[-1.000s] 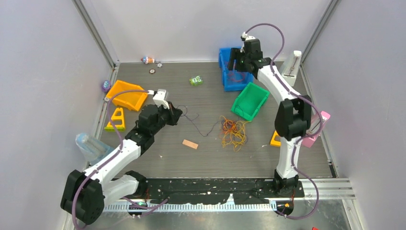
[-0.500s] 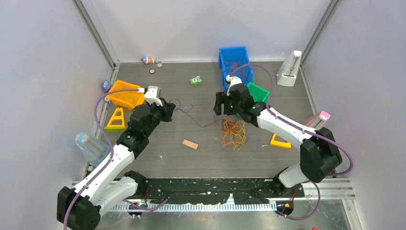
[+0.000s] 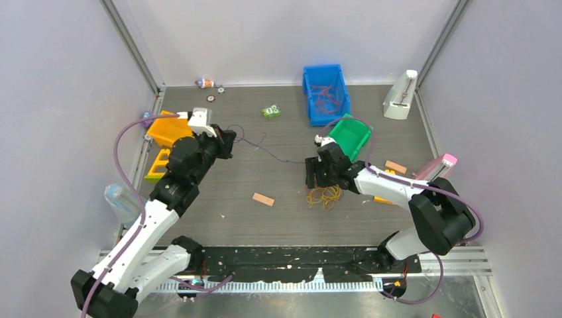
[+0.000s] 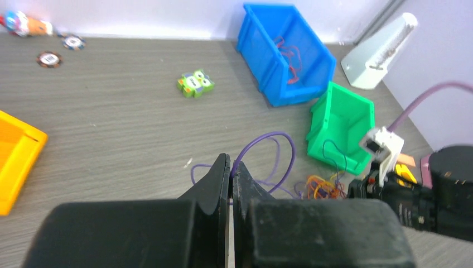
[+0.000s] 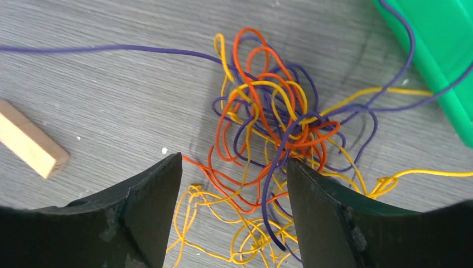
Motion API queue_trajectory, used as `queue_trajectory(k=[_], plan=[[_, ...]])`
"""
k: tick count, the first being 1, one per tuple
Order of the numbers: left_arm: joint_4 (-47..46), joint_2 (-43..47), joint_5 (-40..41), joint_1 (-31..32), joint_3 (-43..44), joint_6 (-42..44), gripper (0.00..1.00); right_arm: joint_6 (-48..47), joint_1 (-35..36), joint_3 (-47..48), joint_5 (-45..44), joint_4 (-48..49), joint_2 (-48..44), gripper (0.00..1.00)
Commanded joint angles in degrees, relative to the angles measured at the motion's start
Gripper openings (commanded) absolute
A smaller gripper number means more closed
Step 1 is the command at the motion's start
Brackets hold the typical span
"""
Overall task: Untangle the cables
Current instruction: Untie the cable.
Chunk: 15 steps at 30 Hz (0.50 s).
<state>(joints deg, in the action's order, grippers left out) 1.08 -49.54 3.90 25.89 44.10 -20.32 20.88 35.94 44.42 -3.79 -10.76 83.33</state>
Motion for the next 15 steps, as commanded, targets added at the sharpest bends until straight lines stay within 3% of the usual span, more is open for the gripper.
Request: queue_trajectory(k=[1, 5, 9, 12, 15], plan=[[5.2, 3.5, 7.2, 0.1, 7.1, 2.5, 0.0, 2.7, 0.3, -1.5, -3.2, 1.5, -2.0, 0.73], [9.4, 5.7, 13.0, -2.1, 10.6, 4.4, 0.0, 4.0, 0.3, -0.8, -10.6, -2.3, -1.2, 0.65], [14.3, 6.3, 13.8, -9.1, 14.0, 3.9, 0.0, 5.9, -0.4, -1.2, -18.4, -4.3, -2.7, 0.56], [16.0, 6.7, 14.7, -14.1, 15.2, 3.1, 0.0, 7.2, -3.0, -2.8, -20.0, -3.7, -5.0, 0.53], [16.5, 6.7, 16.7, -16.0, 16.1, 3.5, 0.0, 8.1, -5.3, -5.3, -18.4, -1.6, -7.6, 0.42]])
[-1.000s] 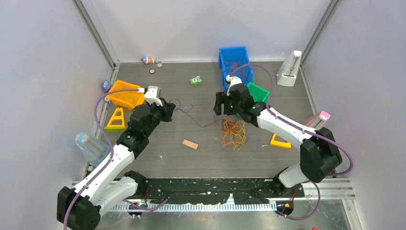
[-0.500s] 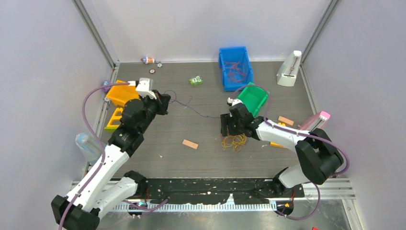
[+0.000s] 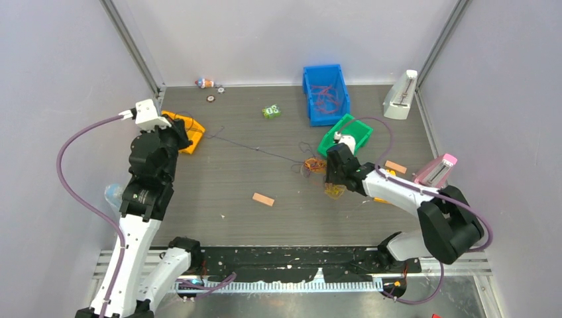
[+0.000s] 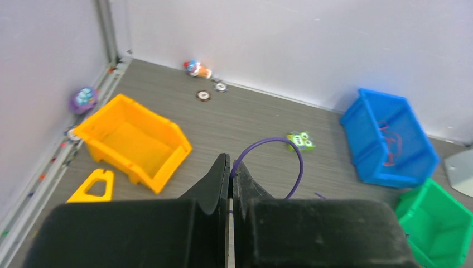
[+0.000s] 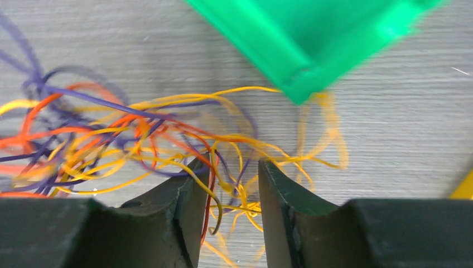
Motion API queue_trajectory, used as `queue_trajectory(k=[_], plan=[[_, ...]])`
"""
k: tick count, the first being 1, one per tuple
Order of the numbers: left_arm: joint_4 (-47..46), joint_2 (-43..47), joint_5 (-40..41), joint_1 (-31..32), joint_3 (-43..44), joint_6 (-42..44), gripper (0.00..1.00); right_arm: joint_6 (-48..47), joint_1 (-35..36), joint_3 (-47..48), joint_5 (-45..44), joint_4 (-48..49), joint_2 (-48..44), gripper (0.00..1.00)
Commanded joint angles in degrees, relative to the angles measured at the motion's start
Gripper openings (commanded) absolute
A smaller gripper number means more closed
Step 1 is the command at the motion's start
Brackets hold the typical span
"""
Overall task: Untangle the cables
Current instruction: Untie the cable.
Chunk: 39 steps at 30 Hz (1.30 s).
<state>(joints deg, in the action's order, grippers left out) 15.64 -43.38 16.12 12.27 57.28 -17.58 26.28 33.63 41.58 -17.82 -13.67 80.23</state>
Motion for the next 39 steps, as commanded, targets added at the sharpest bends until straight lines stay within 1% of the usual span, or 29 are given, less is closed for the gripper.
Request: queue_trajectory(k=[1, 5, 6, 7, 8, 10, 12, 15, 17, 18, 19, 20, 21, 22, 23, 25, 28, 29, 30, 32, 35, 36, 37, 39], plan=[[2.1, 0.4, 5.5, -2.6, 3.2, 1.1, 0.0, 3.2, -4.0, -3.1, -3.8, 1.6, -4.8, 0.39], [3.1, -0.7, 9.5, -3.1, 4.5, 2.0, 0.0, 3.7, -5.4, -4.4, -3.7, 2.3, -6.3, 0.24], [3.7, -0.9, 11.1, -3.2, 4.6, 2.0, 0.0, 3.9, -5.6, -4.6, -3.8, 2.3, -6.7, 0.18], [3.8, -0.8, 12.6, -3.4, 4.6, 2.1, 0.0, 4.2, -6.0, -5.0, -4.1, 2.3, -7.0, 0.15], [3.8, -0.6, 13.9, -3.6, 4.3, 2.1, 0.0, 4.5, -6.3, -5.2, -4.3, 1.9, -7.6, 0.09], [3.4, -0.2, 15.4, -4.0, 3.6, 2.4, 0.0, 5.6, -7.4, -5.7, -5.3, 1.2, -8.9, 0.06], [3.1, 0.1, 15.5, -4.1, 2.8, 2.4, 0.0, 6.5, -8.7, -6.6, -6.3, 1.0, -10.7, 0.05], [2.1, 0.4, 13.8, -4.0, 1.3, 2.3, 0.0, 7.3, -9.6, -8.0, -7.4, 0.9, -14.1, 0.05], [0.3, 0.9, 10.5, -4.1, -0.7, 1.8, 0.0, 7.5, -9.9, -8.4, -7.8, 0.9, -15.6, 0.05], [-1.3, 1.3, 6.3, -4.1, -1.9, 1.7, 0.0, 7.4, -10.0, -8.4, -6.8, 1.1, -15.8, 0.07], [-3.4, 1.5, 1.7, -4.1, -3.5, 1.6, 0.0, 5.9, -10.0, -8.4, -5.6, 1.8, -16.0, 0.18], [-6.0, 1.5, -3.4, -4.1, -4.9, 1.6, 0.0, 3.7, -10.0, -8.1, -2.2, 2.0, -15.9, 0.27], [-8.2, 1.0, -8.4, -4.1, -6.3, 1.0, 0.0, 2.7, -9.9, -7.2, -0.2, 2.4, -15.5, 0.51], [-9.7, 0.1, -13.2, -4.0, -7.2, 0.3, 0.0, 1.2, -10.0, -6.9, 3.4, 2.7, -15.2, 0.65], [-9.8, -1.7, -17.8, -3.6, -6.9, -0.2, 0.0, 0.8, -10.0, -6.4, 4.9, 3.4, -14.6, 0.84], [-7.7, -5.8, -22.1, -1.5, -5.1, -0.6, 0.0, -0.1, -9.9, -5.6, 8.6, 4.7, -13.7, 0.93], [-4.8, -11.4, -23.9, 4.6, -3.2, 1.0, 0.0, -0.3, -10.0, -3.6, 10.6, 4.7, -12.0, 0.96], [-4.8, -12.8, -23.9, 6.8, -3.1, 1.8, 0.05, -0.3, -10.0, -2.5, 10.3, 4.3, -11.2, 0.96], [-5.2, -13.9, -23.7, 8.9, -3.3, 2.6, 0.1, -0.1, -10.0, -1.5, 9.4, 4.2, -10.3, 0.96], [-6.4, -16.0, -23.0, 12.7, -3.9, 3.9, 0.25, 0.8, -10.0, 0.0, 7.4, 3.9, -8.6, 0.96], [-10.9, -17.4, -21.6, 17.1, -6.4, 6.2, 0.5, 2.7, -10.1, 2.8, 4.7, 4.4, -4.8, 0.94], [-12.9, -17.9, -20.1, 18.9, -7.6, 7.7, 0.59, 4.1, -10.1, 4.4, 3.2, 4.6, -2.1, 0.94], [-14.3, -18.8, -18.3, 20.5, -8.4, 9.3, 0.65, 4.8, -10.1, 5.4, 2.4, 4.4, -0.8, 0.93], [-14.4, -21.7, -14.4, 23.1, -8.1, 12.5, 0.71, 7.3, -10.2, 8.5, -1.0, 3.6, 3.0, 0.92]])
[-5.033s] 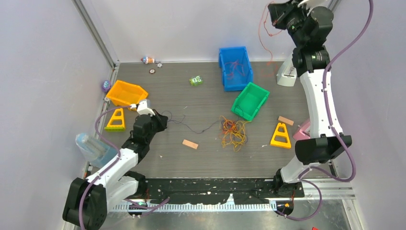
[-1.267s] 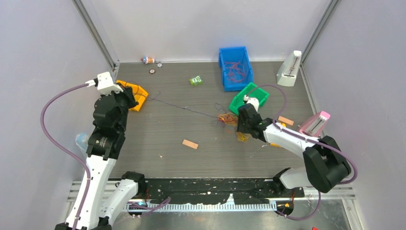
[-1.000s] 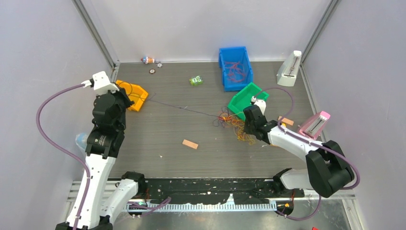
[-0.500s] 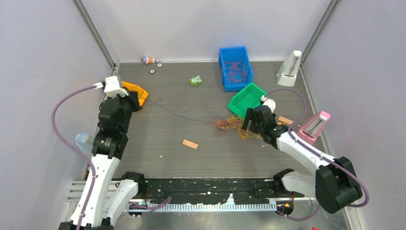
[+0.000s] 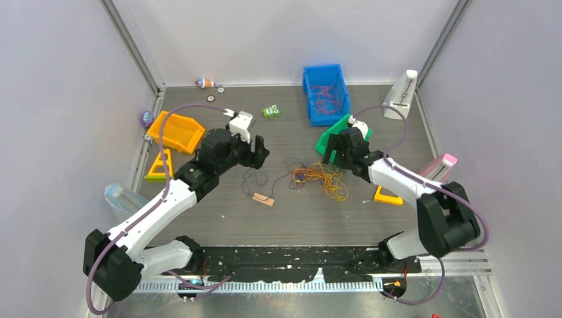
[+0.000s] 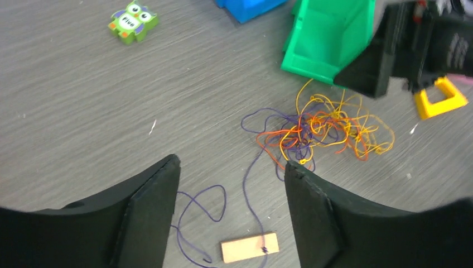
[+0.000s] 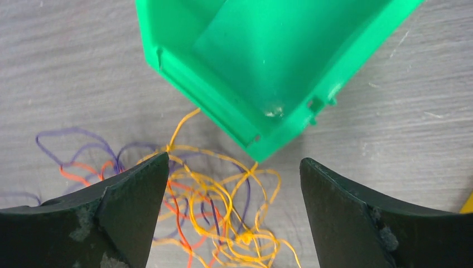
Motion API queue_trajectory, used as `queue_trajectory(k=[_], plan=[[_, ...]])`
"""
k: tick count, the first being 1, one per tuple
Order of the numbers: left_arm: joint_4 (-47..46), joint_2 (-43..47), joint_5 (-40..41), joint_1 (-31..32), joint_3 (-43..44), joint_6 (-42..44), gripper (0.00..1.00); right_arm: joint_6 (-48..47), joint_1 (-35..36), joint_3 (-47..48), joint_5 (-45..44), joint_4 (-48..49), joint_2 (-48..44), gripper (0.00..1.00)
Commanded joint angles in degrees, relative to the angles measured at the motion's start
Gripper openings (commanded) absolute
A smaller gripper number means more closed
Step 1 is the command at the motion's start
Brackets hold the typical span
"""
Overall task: Untangle the cables
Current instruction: Untie the cable.
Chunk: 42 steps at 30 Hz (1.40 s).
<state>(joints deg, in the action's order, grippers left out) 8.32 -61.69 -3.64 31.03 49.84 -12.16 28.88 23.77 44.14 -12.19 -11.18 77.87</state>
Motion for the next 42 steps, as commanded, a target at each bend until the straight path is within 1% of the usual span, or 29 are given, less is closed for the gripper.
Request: queue_trajectory(k=[1, 4, 6, 9, 12, 15, 17, 19, 23, 25, 28, 29, 33, 37, 38, 39, 42], plan=[[-6.2, -5.0, 5.8, 5.2, 0.6, 7.7, 0.73, 5.2, -0.4, 7.6, -7.4, 1.0, 7.2, 0.91], [-5.4, -10.2, 4.3, 7.1, 2.4, 8.5, 0.76, 5.7, -1.7, 9.8, -7.6, 2.7, 9.8, 0.9], [-7.5, -14.5, 0.2, 8.1, 2.8, 8.0, 0.75, 4.4, -2.6, 11.4, -5.7, 4.5, 11.2, 0.88], [-8.0, -21.0, -4.3, 8.7, 4.7, 6.5, 0.75, 3.1, -3.9, 12.1, -4.2, 7.0, 11.4, 0.88], [-8.0, -26.4, -6.3, 9.1, 6.9, 5.4, 0.73, 1.8, -4.8, 12.4, -0.9, 7.0, 10.6, 0.89], [-10.3, -29.5, -8.6, 9.8, 7.8, 5.5, 0.71, 0.2, -4.9, 10.0, 4.6, 8.7, 8.0, 0.89], [-11.8, -31.3, -10.0, 10.6, 8.3, 6.1, 0.71, -0.6, -4.8, 7.2, 8.3, 10.3, 4.7, 0.88], [-11.5, -32.9, -11.0, 11.1, 9.6, 6.4, 0.7, -1.8, -4.2, 4.2, 10.7, 13.0, 1.9, 0.86], [-10.0, -37.5, -13.5, 12.1, 12.8, 5.9, 0.7, -4.1, -2.7, 0.2, 11.3, 13.1, -2.1, 0.85], [-9.0, -40.0, -14.1, 12.6, 14.5, 5.6, 0.65, -4.8, -2.2, -0.6, 11.3, 12.0, -3.4, 0.85], [-8.5, -42.9, -14.6, 13.3, 16.5, 4.4, 0.56, -5.4, -2.0, -1.6, 11.3, 10.1, -4.8, 0.85], [-8.6, -43.6, -14.6, 13.5, 16.7, 3.9, 0.54, -5.4, -2.0, -1.9, 12.4, 9.4, -5.4, 0.85], [-8.7, -45.7, -13.7, 13.8, 16.5, 2.1, 0.52, -6.1, -1.4, -2.5, 15.6, 8.4, -5.6, 0.85], [-9.5, -46.6, -14.9, 13.9, 15.2, 0.7, 0.41, -7.5, -0.4, -2.6, 14.4, 7.5, -4.6, 0.85], [-9.8, -46.7, -14.8, 13.9, 14.9, 0.6, 0.37, -7.5, -0.3, -2.6, 14.6, 7.5, -4.0, 0.85], [-10.1, -46.6, -14.5, 13.9, 14.4, 0.4, 0.3, -7.5, 0.0, -2.5, 14.9, 7.7, -3.6, 0.85], [-12.1, -43.9, -12.8, 13.9, 11.4, 0.7, 0.07, -7.6, 0.6, -2.0, 15.8, 7.8, -1.2, 0.83]])
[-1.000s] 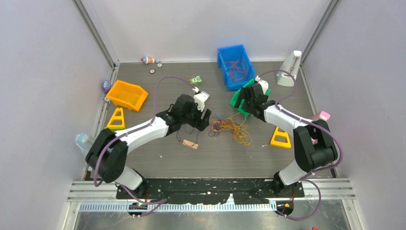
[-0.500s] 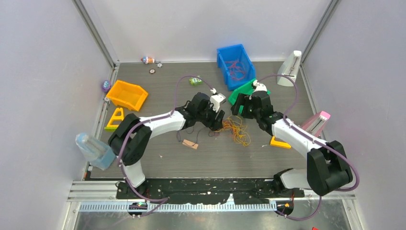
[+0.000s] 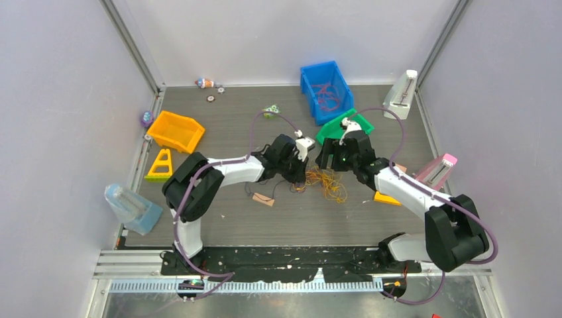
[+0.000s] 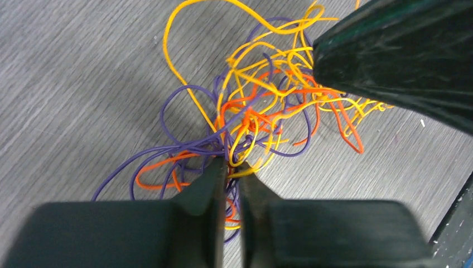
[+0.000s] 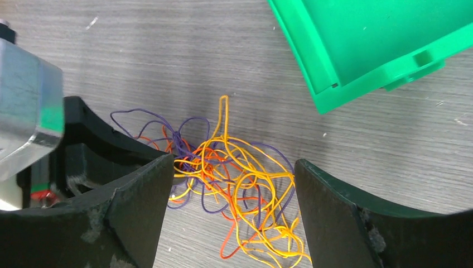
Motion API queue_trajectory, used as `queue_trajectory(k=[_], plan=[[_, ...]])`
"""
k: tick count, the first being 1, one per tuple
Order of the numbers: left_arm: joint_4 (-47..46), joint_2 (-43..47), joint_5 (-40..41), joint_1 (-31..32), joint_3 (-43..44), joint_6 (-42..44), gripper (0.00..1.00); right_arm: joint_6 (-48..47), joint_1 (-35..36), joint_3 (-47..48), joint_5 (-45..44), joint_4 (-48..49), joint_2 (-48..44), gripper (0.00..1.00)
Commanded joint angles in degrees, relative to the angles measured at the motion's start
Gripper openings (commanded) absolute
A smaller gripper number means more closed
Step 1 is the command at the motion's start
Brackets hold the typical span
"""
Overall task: Untangle the cables
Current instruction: Untie the cable.
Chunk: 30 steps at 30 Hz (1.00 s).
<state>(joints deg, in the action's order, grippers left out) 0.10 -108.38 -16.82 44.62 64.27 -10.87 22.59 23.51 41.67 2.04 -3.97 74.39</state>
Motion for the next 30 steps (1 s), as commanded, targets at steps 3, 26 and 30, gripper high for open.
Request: queue_trajectory(k=[3, 26, 30], plan=[[-9.3, 8.8, 0.4, 0.2, -8.0, 1.3, 0.0, -2.4, 1.8, 1.5, 4.2, 0.5, 4.7, 0.79], [-28.3, 21.6, -13.6, -5.2, -18.2, -10.9, 0.0, -0.7, 8.8, -4.8, 23.1, 18.7, 7.9, 0.44], [-29.2, 25.5, -12.2, -5.7, -19.3, -12.2, 0.0, 0.3, 8.8, -4.8, 19.0, 17.2, 8.5, 0.52]])
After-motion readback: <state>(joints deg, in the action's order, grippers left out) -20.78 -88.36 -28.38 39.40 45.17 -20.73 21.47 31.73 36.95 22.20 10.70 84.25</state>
